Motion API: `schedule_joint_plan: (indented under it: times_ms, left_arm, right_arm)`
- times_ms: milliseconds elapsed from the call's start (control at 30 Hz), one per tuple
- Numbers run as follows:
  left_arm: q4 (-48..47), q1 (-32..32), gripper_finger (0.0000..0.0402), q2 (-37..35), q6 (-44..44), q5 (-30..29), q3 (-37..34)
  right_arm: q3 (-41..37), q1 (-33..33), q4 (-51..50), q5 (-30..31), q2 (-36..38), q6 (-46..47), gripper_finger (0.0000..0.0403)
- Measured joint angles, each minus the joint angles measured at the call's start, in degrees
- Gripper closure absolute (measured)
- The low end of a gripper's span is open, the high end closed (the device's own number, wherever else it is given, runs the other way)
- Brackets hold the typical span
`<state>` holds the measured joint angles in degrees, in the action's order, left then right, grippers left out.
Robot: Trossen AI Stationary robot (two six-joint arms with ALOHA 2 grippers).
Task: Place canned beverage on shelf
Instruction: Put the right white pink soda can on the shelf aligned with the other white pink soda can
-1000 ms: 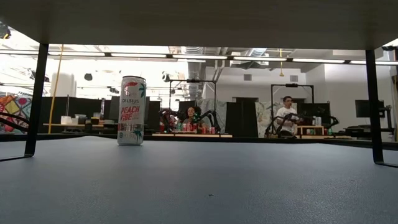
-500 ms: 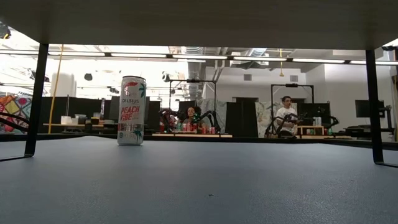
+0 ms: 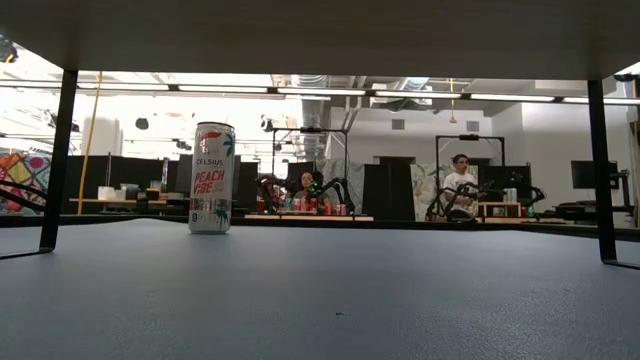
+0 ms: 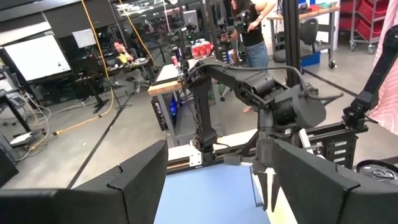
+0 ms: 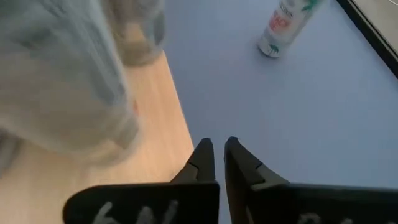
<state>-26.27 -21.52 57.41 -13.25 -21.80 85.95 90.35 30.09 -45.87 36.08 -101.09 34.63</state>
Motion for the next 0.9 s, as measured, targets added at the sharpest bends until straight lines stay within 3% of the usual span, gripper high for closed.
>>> schedule_joint_plan:
  times_ms: [200, 900]
  left_arm:
    - [0.02, 0.02, 0.0129, 0.21, 0.01, -0.01, 0.0]
    - [0.0, 0.02, 0.0129, 0.37, 0.49, 0.0, 0.0]
  right_arm:
    - [0.02, -0.27, 4.48, -0.13, -0.51, -3.36, 0.0401]
    - [-0.01, -1.85, 14.81, -3.68, -0.53, -10.75, 0.0403]
